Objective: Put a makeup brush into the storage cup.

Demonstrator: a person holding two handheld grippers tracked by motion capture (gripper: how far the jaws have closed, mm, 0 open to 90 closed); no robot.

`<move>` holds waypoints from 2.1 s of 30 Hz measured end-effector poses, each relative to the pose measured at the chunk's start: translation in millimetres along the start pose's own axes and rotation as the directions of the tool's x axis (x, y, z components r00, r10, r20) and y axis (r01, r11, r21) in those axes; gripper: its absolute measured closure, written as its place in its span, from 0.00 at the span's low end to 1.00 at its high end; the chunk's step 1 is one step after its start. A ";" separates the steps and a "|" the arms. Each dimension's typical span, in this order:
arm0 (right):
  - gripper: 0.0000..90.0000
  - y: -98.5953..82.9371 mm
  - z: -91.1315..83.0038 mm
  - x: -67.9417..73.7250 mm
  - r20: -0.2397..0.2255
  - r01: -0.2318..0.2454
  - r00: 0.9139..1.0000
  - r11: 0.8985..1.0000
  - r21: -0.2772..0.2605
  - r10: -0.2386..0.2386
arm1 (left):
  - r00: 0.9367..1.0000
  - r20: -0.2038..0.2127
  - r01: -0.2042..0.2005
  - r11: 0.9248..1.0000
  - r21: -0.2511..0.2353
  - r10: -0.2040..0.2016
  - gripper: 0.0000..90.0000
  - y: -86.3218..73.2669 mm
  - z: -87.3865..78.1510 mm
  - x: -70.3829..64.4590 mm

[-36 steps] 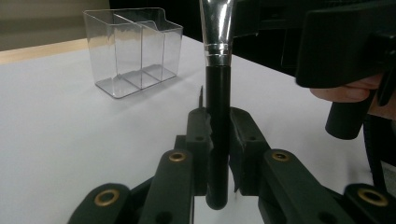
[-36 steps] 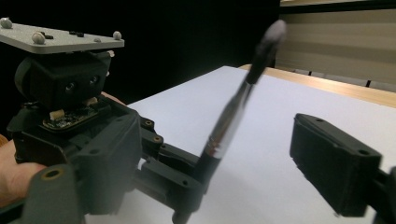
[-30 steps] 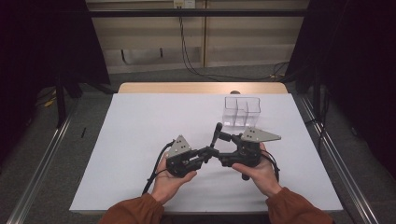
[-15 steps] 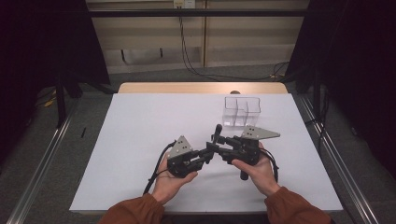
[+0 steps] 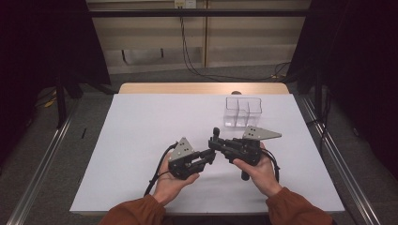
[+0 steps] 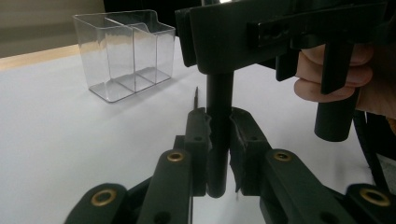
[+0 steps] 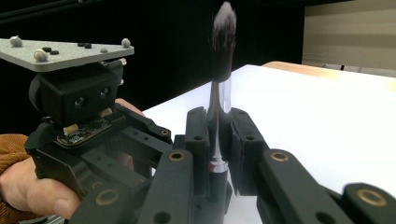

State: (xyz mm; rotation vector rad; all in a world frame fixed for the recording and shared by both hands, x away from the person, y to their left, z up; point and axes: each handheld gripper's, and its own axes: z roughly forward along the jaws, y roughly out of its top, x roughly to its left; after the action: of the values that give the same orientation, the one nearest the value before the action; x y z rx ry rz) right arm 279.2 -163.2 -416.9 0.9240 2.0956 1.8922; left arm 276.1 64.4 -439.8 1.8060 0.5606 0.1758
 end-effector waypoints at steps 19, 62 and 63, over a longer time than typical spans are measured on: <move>0.89 3.0 -5.2 -1.9 0.011 0.033 0.999 0.999 -0.015 -0.033 | 0.996 -0.002 0.084 0.996 -0.014 -0.085 0.34 6.0 -4.9 8.5; 0.89 0.8 -33.7 -15.1 0.068 0.045 0.997 0.998 -0.040 -0.043 | 0.981 -0.189 0.043 0.997 -0.061 -0.053 0.02 -6.5 -71.5 47.0; 0.89 0.6 -34.5 -15.5 0.073 0.042 0.997 0.998 -0.039 -0.039 | 0.979 -0.195 0.043 0.997 -0.061 -0.054 0.02 -7.3 -74.4 48.5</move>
State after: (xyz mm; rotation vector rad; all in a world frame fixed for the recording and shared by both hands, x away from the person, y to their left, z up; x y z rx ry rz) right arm 274.0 -200.6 -414.3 0.9198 2.0122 1.8460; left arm 286.9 152.5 -431.3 1.7293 0.7317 0.3361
